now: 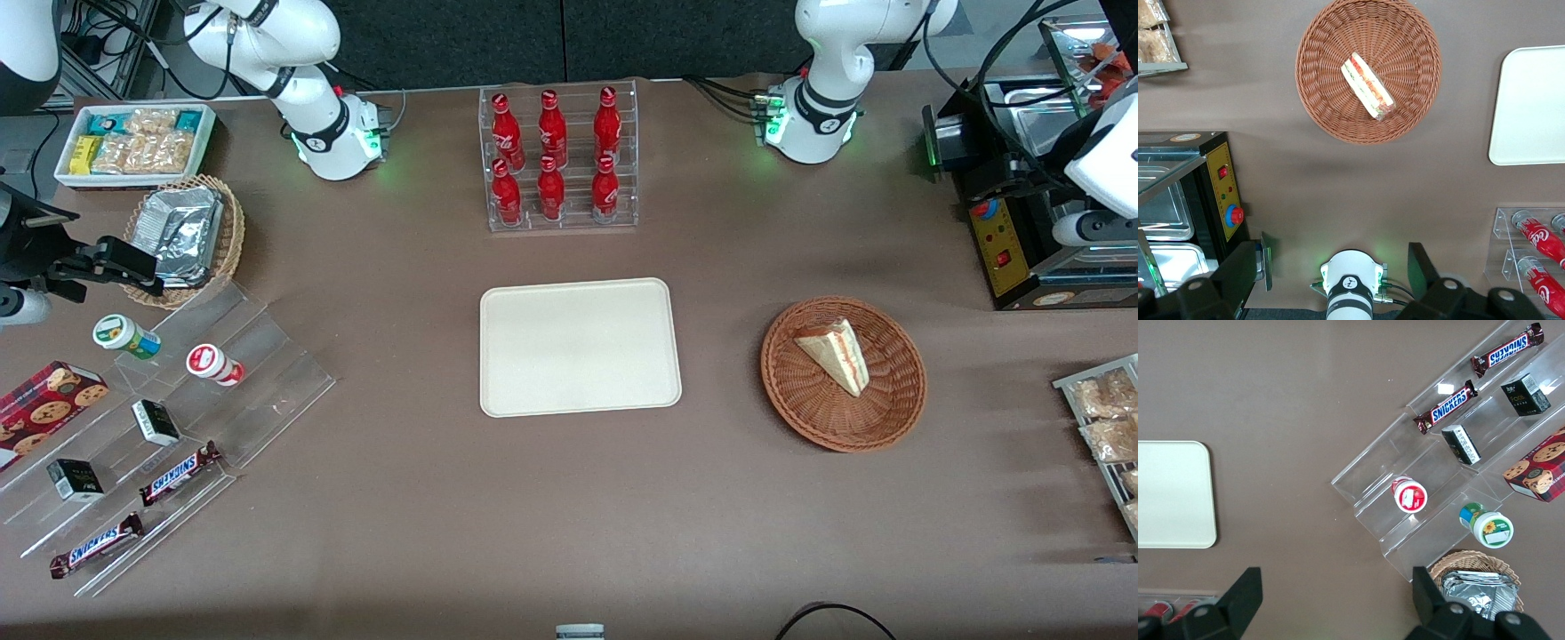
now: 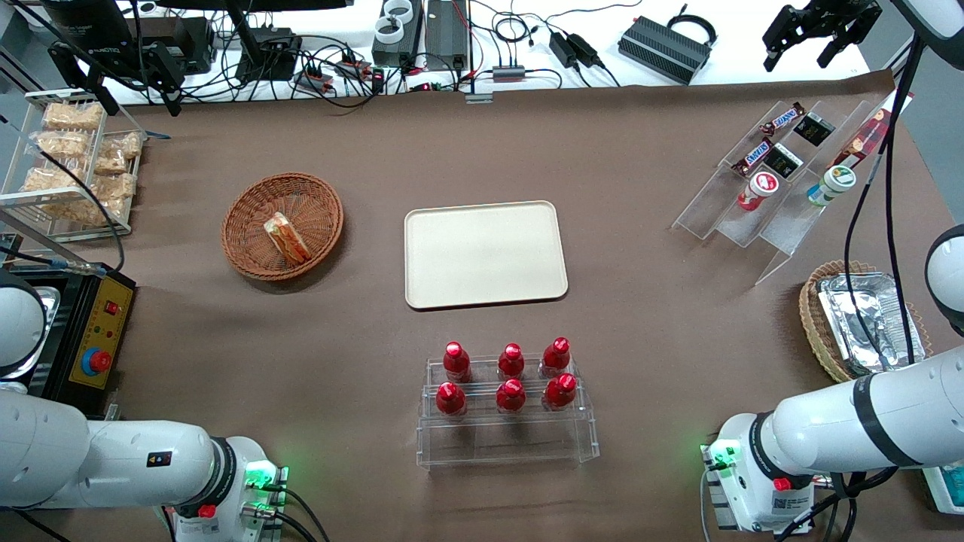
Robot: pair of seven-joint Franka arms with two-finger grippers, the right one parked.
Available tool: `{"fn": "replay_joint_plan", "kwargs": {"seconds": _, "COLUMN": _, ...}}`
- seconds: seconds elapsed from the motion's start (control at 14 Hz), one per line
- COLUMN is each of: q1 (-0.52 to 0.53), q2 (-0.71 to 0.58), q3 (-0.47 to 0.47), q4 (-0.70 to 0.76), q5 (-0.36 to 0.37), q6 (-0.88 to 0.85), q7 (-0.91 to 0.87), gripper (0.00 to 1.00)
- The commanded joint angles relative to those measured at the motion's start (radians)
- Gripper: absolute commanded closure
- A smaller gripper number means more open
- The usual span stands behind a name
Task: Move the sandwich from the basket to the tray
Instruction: 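Move the left gripper over the wicker basket toward the wrapped sandwich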
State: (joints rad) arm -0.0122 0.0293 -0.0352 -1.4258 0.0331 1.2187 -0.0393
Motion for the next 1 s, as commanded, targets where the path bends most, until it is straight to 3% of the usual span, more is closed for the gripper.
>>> {"fn": "replay_joint_plan", "kwargs": {"seconds": 0.0, "q1": -0.005, "q2": -0.009, "q3": 0.006, "q4": -0.011, "q5": 0.010, "q6": 0.018, "q7": 0.021, "gripper": 0.00}}
{"fn": "replay_joint_plan", "kwargs": {"seconds": 0.43, "q1": -0.009, "q2": 0.092, "q3": 0.004, "q4": -0.056, "q5": 0.014, "q6": 0.137, "q7": -0.011, "gripper": 0.00}}
{"fn": "replay_joint_plan", "kwargs": {"seconds": 0.93, "q1": -0.043, "q2": 0.116, "q3": 0.000, "q4": -0.388, "q5": 0.017, "q6": 0.556, "q7": -0.279, "gripper": 0.00}}
